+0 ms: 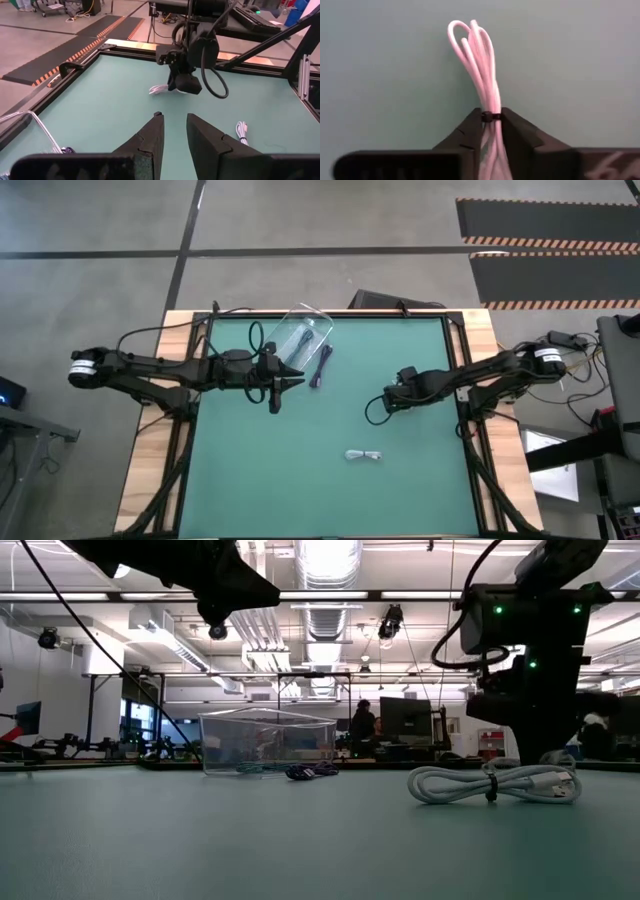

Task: Pick and place USB-C Cables
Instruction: Put the white USB cable into the transparent bin

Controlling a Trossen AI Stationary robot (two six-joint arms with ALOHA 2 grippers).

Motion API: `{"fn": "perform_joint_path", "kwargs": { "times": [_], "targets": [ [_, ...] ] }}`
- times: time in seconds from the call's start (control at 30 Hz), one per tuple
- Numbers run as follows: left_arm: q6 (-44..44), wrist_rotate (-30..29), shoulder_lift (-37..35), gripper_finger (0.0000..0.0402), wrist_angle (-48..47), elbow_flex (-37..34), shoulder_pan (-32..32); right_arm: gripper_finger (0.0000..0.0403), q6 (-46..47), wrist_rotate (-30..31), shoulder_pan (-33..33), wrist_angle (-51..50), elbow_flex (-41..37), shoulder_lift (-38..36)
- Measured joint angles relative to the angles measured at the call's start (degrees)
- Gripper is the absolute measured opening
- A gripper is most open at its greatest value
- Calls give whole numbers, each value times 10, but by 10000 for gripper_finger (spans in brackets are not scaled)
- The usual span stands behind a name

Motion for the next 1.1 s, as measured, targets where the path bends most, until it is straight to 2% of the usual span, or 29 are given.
{"fn": "perform_joint_path", "kwargs": {
  "times": [0.1,0.43,0.87,1.1],
  "targets": [
    [0,0,0,67,0,0,0,23,-12,1,1,2,0,-13],
    [0,0,0,67,0,0,-1,33,-62,25,13,49,0,-54],
    [0,9,0,67,9,-5,-5,25,-262,141,83,310,0,-69],
    [0,34,0,66,35,-7,-12,24,-391,174,107,444,0,-69]
  ]
}}
